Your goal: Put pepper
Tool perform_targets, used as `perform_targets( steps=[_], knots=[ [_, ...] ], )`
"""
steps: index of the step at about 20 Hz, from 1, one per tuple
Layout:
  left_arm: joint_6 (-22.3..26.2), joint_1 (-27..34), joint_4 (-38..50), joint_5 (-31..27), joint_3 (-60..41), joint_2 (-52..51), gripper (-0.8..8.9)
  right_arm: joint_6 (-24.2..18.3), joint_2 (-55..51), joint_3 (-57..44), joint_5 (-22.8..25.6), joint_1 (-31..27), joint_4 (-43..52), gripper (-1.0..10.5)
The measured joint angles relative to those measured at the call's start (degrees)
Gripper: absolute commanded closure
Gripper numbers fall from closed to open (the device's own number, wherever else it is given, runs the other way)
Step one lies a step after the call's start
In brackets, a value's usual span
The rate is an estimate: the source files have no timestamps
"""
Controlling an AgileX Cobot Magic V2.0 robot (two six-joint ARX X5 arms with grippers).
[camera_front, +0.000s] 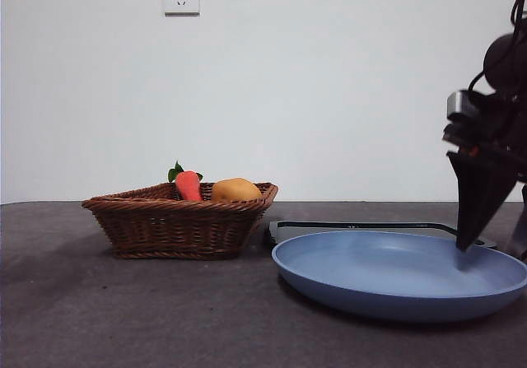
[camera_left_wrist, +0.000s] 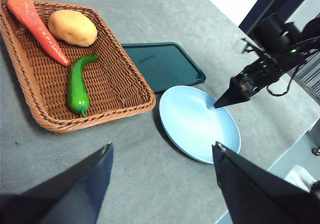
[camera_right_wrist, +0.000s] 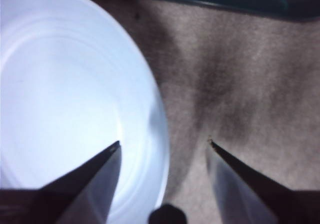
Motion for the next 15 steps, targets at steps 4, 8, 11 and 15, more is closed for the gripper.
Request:
perform_targets(
  steps=[4, 8, 11, 15],
  knots=[
    [0.0, 0.0, 0.02, -0.02, 0.0, 0.0, 4.65, -0.39, 1.42, 0.0, 0.0, 0.22, 0.2, 8.2],
    [0.0, 0.0, 0.02, -0.02, 0.0, 0.0, 4.65, -0.5, 2.25, 0.0, -0.26, 0.22, 0.24, 9.4],
    [0.0, -0.13, 0.02, -0.42, 0.0, 0.0, 4.65, 0.2, 2.23, 0.15, -0.72, 0.17, 0.2, 9.4],
    [-0.61, -2.84, 2.32, -5.09, 0.0, 0.28, 4.65, 1.27, -1.05, 0.15, -0.66, 0.17, -2.62, 9.4]
  ],
)
